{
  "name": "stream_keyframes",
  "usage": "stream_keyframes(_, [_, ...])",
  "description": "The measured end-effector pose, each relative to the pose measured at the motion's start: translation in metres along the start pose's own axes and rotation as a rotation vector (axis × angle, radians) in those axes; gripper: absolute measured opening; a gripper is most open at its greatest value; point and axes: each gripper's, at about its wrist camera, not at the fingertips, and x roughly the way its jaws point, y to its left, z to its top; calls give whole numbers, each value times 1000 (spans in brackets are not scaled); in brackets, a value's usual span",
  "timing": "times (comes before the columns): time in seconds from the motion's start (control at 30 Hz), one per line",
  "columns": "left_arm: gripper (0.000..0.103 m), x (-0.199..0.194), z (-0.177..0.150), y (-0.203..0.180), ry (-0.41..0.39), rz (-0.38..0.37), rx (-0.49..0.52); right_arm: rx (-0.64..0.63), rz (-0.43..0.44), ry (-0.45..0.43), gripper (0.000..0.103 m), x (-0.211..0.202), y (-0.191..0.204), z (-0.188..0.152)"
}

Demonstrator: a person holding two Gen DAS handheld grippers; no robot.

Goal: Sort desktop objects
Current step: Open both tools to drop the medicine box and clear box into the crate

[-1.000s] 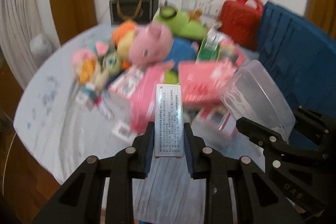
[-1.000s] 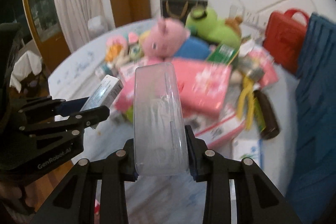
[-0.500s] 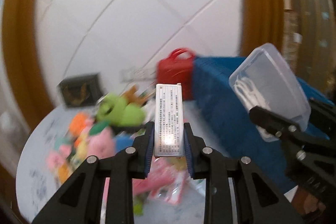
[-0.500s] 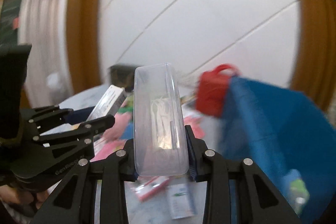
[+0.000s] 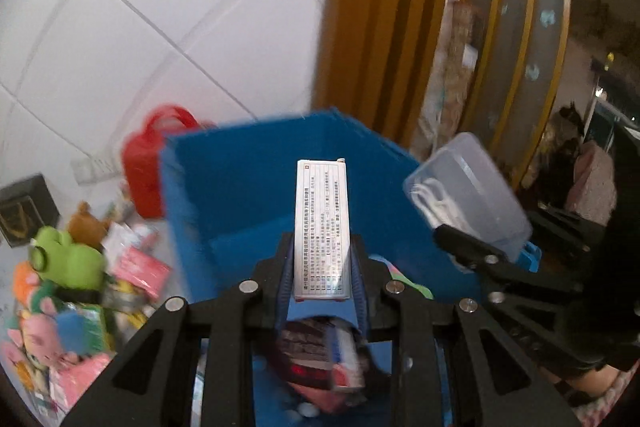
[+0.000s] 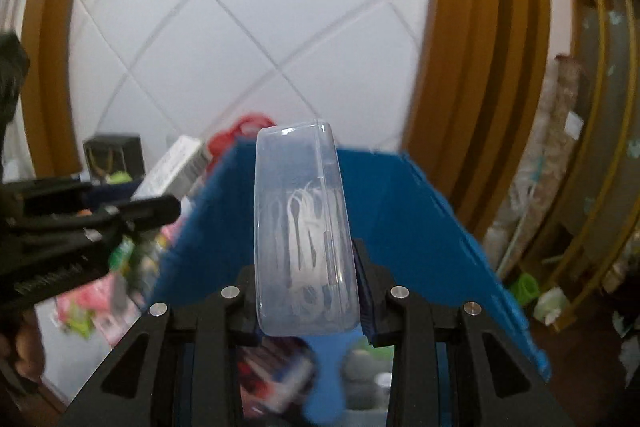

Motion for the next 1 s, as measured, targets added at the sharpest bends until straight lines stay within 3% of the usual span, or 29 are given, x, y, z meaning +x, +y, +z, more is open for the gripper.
stream_keyframes(0.13, [25, 65, 2, -38, 201, 77, 33, -93, 32, 141, 34, 36, -41, -11])
stream_keyframes(0.3, [26, 100, -12, -57, 313, 127, 41, -122, 92, 252, 34, 59, -70, -35])
stream_keyframes(0.5, [25, 114, -18, -71, 360, 180, 37, -158, 142, 358, 34, 83, -87, -55])
stream_keyframes(0.67, [28, 116, -24, -78, 376, 223, 41, -170, 150, 384, 34, 89, -90, -62])
stream_keyframes(0.8, [73, 112, -24, -79, 347, 248, 30, -173, 153, 386, 34, 95, -91, -61])
stream_keyframes(0.83, [79, 111, -22, -79, 338, 252, 29, -172, 153, 386, 35, 96, -91, -61])
stream_keyframes(0.9, [79, 107, -21, -79, 319, 253, 23, -174, 148, 380, 36, 95, -92, -61])
stream_keyframes(1.0, [80, 98, -22, -76, 285, 255, -1, -175, 151, 369, 49, 94, -91, -59])
